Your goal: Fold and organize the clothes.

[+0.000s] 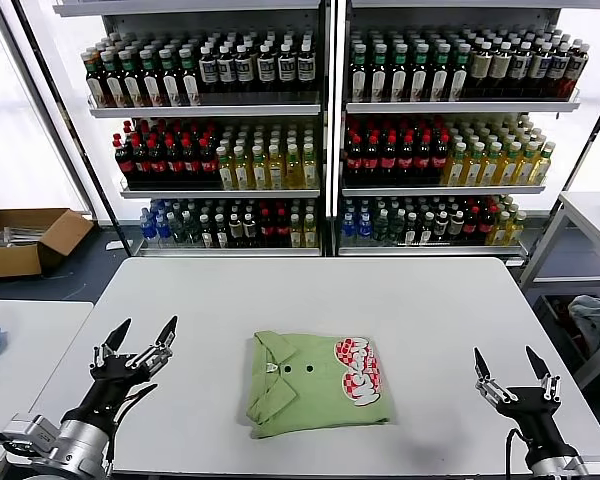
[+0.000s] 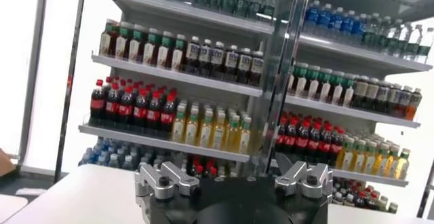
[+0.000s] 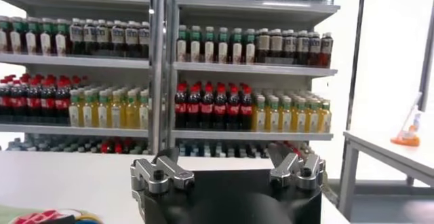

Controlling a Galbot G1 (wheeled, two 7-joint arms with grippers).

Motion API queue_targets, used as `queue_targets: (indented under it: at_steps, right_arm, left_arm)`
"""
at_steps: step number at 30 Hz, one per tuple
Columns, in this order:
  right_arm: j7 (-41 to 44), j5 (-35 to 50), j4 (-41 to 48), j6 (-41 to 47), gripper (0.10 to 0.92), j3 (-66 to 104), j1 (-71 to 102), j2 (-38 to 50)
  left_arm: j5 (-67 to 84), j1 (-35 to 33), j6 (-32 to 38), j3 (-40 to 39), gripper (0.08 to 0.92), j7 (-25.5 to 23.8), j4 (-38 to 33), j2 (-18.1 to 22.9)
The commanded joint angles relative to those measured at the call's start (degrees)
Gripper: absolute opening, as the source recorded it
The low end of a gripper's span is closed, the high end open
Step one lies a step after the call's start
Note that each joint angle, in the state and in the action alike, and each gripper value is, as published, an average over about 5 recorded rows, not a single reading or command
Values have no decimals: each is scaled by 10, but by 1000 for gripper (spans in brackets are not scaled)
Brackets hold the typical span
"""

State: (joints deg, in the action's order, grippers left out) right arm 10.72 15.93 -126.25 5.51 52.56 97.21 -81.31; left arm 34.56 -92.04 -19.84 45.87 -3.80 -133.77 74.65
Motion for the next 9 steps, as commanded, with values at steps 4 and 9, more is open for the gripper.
queue_targets:
  at_steps: [4, 9]
  right_arm:
    - [1, -2, 3, -4, 823, 9, 7, -3]
    - [1, -2, 1, -4, 823, 9, 6, -3]
  left_arm:
    - [-3, -3, 2, 4, 823, -2, 0, 2]
    - [-3, -3, 2, 7, 823, -3, 1, 2]
